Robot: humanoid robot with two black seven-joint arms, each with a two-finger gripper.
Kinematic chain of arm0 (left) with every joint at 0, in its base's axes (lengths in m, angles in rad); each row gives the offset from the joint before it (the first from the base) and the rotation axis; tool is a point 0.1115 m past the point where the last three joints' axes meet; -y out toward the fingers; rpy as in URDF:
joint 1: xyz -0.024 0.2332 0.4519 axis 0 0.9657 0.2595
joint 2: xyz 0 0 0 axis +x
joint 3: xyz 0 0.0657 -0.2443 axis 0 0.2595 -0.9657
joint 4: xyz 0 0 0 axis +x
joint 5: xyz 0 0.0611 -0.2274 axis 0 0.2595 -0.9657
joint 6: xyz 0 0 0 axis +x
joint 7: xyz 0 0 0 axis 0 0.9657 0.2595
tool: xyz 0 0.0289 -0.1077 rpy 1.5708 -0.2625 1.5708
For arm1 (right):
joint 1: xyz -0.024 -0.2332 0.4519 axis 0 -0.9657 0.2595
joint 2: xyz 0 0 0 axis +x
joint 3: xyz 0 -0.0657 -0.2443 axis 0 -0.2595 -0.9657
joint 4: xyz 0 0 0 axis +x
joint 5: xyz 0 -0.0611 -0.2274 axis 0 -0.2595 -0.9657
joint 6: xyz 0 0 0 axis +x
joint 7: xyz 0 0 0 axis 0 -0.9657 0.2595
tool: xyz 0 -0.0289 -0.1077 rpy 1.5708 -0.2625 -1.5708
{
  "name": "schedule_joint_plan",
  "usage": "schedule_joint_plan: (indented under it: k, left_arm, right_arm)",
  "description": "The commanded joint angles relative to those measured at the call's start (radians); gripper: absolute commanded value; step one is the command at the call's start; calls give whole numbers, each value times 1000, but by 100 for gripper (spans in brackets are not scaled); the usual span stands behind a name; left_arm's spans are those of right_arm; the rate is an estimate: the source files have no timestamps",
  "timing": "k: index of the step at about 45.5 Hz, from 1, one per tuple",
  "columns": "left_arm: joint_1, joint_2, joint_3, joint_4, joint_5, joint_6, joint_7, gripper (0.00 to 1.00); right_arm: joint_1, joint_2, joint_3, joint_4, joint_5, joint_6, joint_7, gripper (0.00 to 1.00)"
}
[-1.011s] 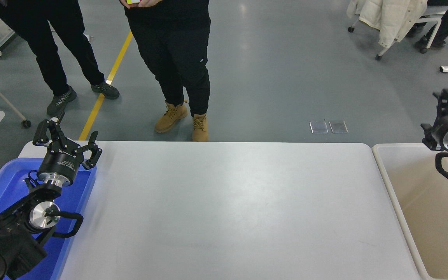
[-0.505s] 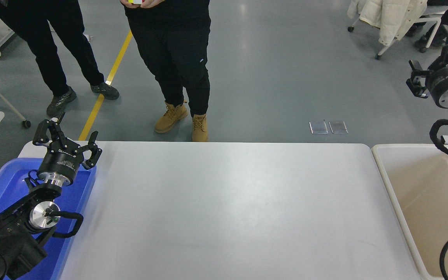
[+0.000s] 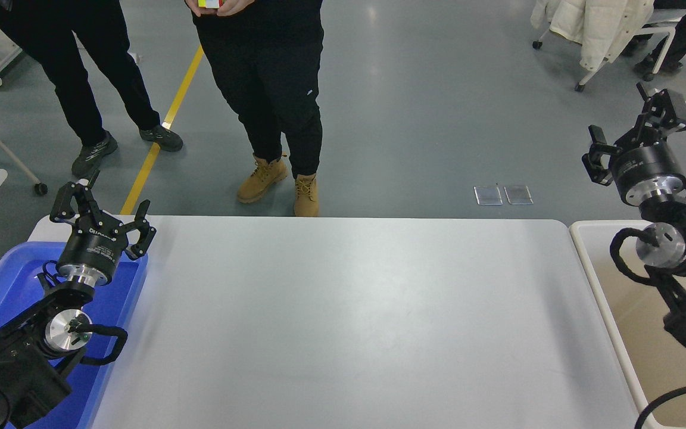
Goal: Clean the table surface
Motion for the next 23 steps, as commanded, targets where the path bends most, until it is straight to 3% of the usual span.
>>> schedule_joint_plan:
  k: [1, 23]
  left_arm:
    - [0, 0, 0, 0, 0, 0, 0, 100]
    - [0, 0, 0, 0, 0, 0, 0, 100]
  right_arm:
    - [-44, 36, 24, -8, -1, 0, 13, 99]
    - [-52, 36, 16, -7, -1, -1, 13, 99]
